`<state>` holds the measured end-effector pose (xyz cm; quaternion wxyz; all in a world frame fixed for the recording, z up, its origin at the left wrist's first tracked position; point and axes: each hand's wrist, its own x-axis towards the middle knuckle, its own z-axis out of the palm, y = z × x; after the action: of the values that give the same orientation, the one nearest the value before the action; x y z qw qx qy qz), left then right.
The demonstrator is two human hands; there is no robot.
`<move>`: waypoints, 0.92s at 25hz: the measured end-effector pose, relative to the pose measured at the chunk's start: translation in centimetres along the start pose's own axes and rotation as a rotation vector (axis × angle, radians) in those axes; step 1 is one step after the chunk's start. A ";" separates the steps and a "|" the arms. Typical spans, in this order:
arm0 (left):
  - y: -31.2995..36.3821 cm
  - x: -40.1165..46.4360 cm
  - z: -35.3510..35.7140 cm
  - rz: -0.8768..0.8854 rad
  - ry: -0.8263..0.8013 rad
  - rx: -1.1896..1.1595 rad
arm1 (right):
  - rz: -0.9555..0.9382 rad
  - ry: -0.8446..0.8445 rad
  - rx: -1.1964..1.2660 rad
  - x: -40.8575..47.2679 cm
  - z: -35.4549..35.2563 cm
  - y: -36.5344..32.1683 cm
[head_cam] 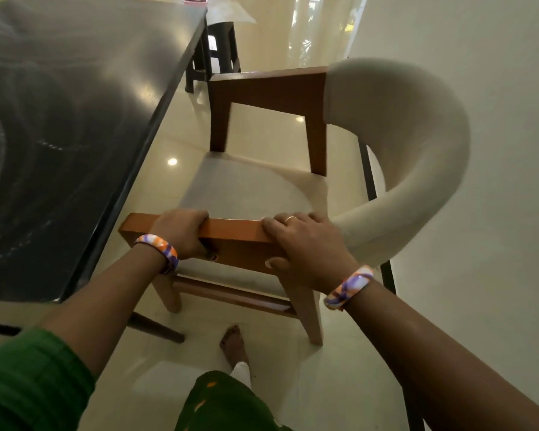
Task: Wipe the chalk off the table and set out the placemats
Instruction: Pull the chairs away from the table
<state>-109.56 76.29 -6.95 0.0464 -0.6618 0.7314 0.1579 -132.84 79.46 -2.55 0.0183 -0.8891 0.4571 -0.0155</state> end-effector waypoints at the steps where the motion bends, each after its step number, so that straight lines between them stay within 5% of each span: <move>1: 0.2 -0.5 0.1 -0.021 0.004 -0.010 | 0.031 0.088 -0.026 -1.9 -0.2 0.9; 4: 2.0 -1.1 0.8 -0.022 0.075 -0.030 | 0.256 0.298 -0.096 -6.7 -0.2 5.4; 11: 3.4 -0.3 0.8 0.167 0.234 0.148 | 0.197 0.284 -0.066 -6.5 0.5 8.9; 23: 5.1 3.7 -1.5 0.209 0.391 0.059 | 0.322 0.224 -0.032 -2.7 -3.3 12.7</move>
<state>-114.77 72.71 -5.66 -0.0937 -0.5989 0.7953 0.0089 -144.84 74.23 0.15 -0.0445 -0.7974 0.5927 -0.1038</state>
